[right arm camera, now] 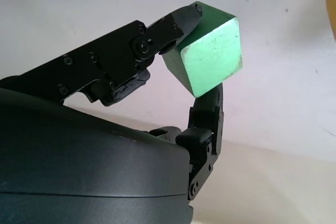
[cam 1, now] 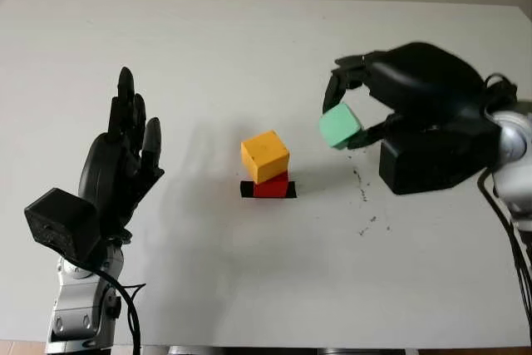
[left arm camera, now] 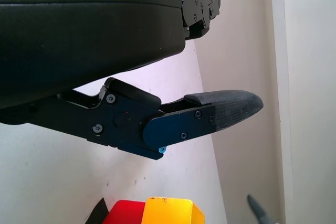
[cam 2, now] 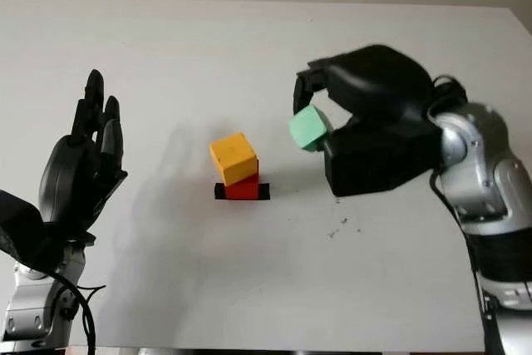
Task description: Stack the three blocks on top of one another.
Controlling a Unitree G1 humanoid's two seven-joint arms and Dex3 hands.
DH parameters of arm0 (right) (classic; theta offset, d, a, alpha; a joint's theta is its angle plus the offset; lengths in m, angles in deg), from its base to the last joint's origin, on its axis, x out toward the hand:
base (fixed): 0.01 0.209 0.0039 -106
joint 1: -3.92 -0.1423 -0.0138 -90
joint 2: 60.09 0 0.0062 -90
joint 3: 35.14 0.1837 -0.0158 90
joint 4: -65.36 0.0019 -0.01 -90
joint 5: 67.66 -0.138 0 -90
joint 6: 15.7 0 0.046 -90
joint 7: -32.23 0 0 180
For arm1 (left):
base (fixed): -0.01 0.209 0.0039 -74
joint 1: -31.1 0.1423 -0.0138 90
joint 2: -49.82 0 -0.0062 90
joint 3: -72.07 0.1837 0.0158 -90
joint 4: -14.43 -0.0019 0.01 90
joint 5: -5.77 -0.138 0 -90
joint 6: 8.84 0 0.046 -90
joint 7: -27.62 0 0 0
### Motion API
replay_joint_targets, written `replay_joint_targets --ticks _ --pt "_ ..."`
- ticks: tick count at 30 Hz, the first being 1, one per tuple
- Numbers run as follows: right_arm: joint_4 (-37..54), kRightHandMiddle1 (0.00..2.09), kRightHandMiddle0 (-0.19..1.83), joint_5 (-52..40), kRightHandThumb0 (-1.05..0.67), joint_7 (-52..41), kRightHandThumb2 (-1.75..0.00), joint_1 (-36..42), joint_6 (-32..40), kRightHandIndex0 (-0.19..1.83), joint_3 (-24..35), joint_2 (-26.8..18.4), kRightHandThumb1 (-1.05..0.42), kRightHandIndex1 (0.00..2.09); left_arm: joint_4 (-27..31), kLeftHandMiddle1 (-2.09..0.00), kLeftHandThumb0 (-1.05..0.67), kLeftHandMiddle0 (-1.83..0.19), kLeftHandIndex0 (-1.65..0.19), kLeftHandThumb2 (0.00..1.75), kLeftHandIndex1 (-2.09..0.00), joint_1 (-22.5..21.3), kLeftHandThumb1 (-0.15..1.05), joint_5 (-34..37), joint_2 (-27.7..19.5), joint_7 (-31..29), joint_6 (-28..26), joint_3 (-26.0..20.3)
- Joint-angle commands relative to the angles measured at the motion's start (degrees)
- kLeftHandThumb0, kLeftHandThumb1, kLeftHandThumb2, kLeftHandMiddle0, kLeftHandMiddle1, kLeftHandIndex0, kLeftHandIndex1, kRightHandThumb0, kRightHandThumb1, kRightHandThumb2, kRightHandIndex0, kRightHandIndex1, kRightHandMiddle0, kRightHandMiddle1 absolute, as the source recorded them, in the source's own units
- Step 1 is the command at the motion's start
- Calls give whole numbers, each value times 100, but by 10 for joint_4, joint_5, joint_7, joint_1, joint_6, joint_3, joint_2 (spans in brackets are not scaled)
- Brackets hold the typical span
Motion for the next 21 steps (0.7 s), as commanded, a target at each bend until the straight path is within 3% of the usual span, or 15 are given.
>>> replay_joint_targets --ticks 1,5,10,21 --pt "-11 112 64 -14 -39 -25 -5 -50 -3 37 -8 -3 -85 7 8 0 -71 19 19 63 0 3 105 -7 -2 4 0 5" --pt "-27 113 65 -26 -39 -60 -5 -105 -5 39 -23 3 -85 7 8 0 -71 19 19 64 0 2 105 -10 1 6 -5 10" --pt "-43 136 57 -69 -37 -82 -5 -142 6 38 -25 30 -86 6 12 0 -71 19 19 65 0 2 105 -9 9 15 -12 15" --pt "-45 144 43 -227 -45 -100 -6 -133 146 31 24 79 -90 2 24 0 -70 19 19 65 0 10 105 -9 22 26 -15 23"
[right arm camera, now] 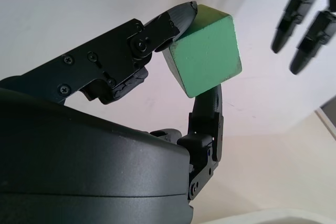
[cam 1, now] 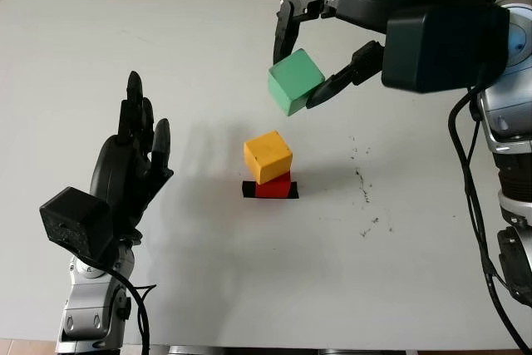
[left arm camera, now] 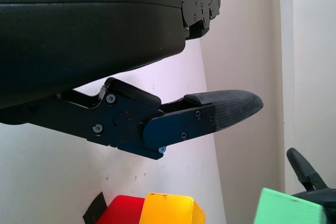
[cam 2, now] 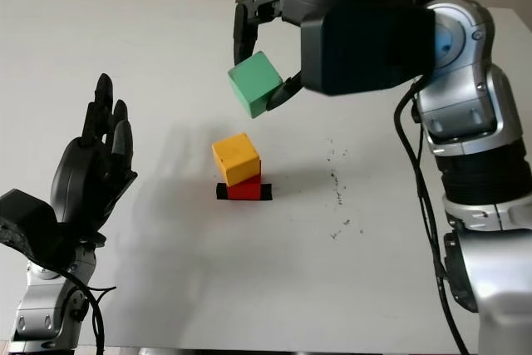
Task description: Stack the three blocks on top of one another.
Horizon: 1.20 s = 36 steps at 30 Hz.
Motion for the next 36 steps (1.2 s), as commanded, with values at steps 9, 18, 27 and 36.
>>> replay_joint_targets --ticks 9,18,27,36 --pt "18 155 31 -131 -42 4 -6 44 128 23 48 39 -94 1 11 0 -69 19 19 65 0 12 105 -6 4 5 1 3" --pt "22 155 31 -153 -44 16 -5 65 171 24 30 48 -94 2 10 0 -69 19 19 65 0 10 105 -7 0 0 2 1" --pt "15 153 33 -153 -42 18 -5 73 172 25 9 56 -93 4 10 0 -69 19 19 64 0 10 105 -4 2 0 -2 1" --pt "-5 153 35 -161 -43 16 -5 85 170 25 1 74 -92 4 11 0 -70 19 19 64 0 12 105 -6 2 0 -3 2"
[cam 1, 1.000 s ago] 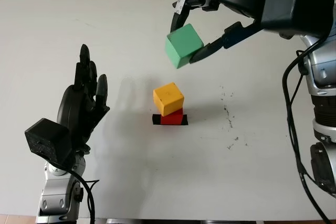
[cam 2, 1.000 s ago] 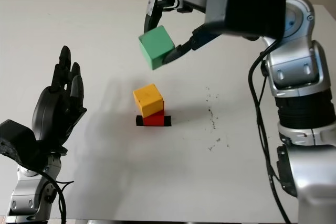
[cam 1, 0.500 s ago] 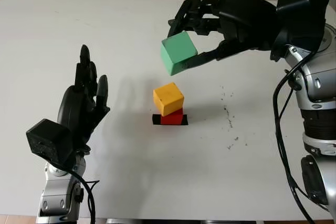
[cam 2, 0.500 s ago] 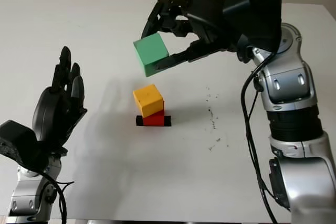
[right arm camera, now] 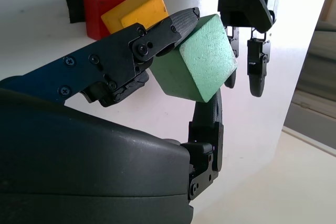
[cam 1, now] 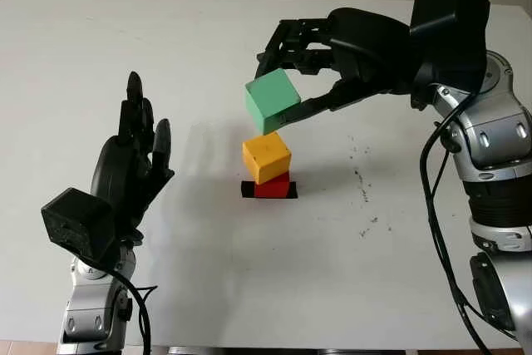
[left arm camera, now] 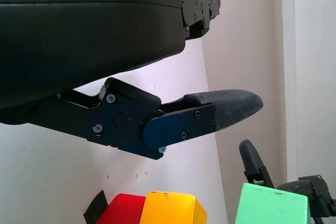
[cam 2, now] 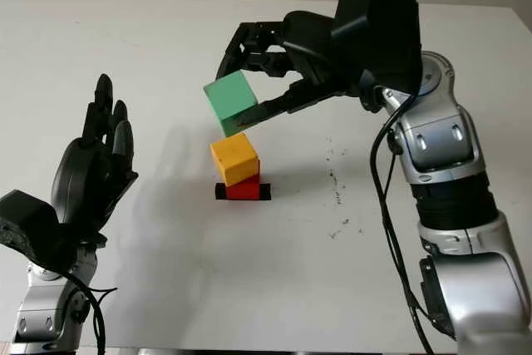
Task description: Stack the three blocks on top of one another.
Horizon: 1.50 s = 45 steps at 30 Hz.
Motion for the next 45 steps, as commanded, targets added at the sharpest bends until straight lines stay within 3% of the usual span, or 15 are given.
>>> replay_joint_targets --ticks 1,45 --pt "-5 153 35 -7 -43 0 -5 6 0 25 -1 7 -92 4 9 0 -70 19 19 64 0 9 105 -1 -1 1 -1 1" --pt "-10 157 36 8 -45 -15 -5 32 30 22 -25 -6 -92 4 19 0 -70 19 19 62 0 18 105 5 -4 -2 -6 -4"
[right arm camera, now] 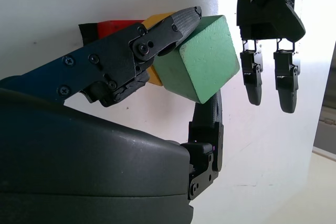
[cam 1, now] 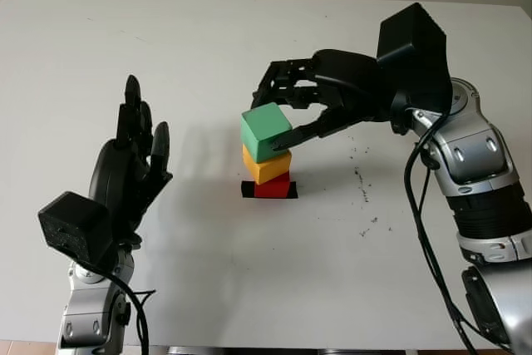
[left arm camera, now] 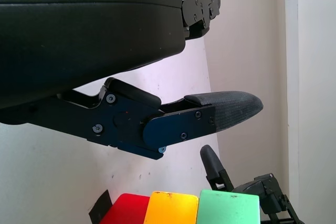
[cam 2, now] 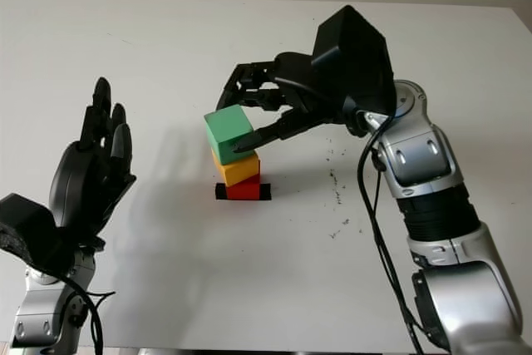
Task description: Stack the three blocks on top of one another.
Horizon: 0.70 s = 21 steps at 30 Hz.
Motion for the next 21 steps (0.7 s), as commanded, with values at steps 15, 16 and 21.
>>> replay_joint_targets --ticks 15,16,21 --pt "-3 31 -13 16 -77 -59 -5 0 -54 -17 -19 -36 -86 2 13 0 -70 19 19 62 0 8 105 -2 -6 -1 -2 -1" --pt "-5 24 -16 14 -79 -65 -6 0 -59 -18 -17 -36 -86 1 14 0 -70 19 19 62 0 8 105 -2 -5 0 -4 -1" --pt "-8 1 -19 -10 -91 -68 -5 13 -101 -19 4 -25 -85 0 11 0 -69 19 19 61 0 7 105 -3 -5 1 -1 0"
